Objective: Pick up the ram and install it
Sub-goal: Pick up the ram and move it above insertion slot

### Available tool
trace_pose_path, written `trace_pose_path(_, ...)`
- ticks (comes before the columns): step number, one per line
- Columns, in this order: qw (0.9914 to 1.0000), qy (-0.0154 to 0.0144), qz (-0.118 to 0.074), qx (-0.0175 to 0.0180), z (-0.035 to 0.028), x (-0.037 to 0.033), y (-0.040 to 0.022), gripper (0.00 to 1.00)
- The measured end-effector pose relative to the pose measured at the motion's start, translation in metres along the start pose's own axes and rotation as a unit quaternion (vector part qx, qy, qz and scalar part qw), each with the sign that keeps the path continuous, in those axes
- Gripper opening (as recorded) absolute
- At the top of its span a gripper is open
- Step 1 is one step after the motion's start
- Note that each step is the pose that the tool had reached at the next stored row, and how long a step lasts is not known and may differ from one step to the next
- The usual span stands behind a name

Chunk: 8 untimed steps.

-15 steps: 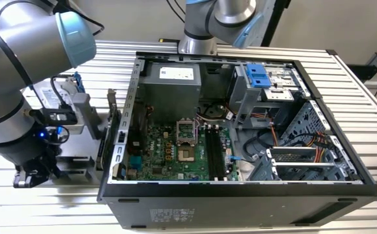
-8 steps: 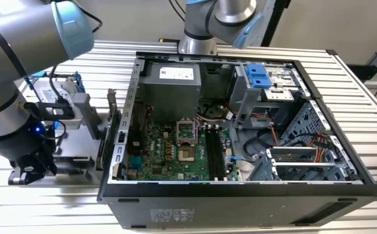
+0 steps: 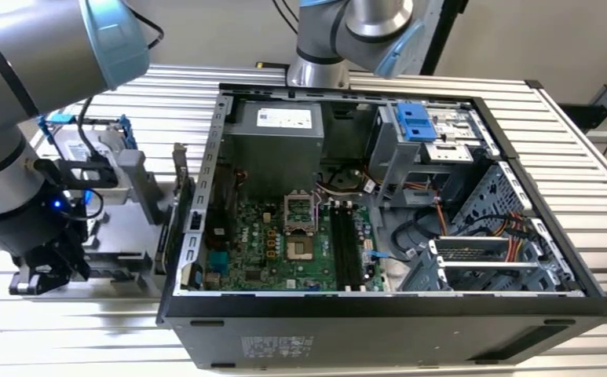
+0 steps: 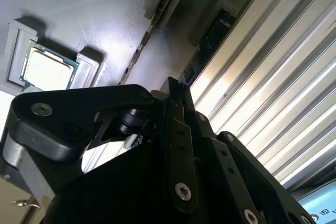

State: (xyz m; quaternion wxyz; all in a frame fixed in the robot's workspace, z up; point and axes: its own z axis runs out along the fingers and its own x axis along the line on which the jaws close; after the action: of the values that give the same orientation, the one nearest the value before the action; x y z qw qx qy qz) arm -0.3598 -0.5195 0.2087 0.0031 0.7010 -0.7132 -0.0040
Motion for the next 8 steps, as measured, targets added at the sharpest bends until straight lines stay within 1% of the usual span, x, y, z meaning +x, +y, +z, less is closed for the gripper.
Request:
trace_pose_path(5, 1.00000, 0.0001, 0.000, -0.0001, -0.0003, 0.0000, 0.0000, 0.00)
trace_pose_path(8, 1.00000, 0.0002, 0.000, -0.0002, -0.0024, 0.0001, 0.0001, 0.00)
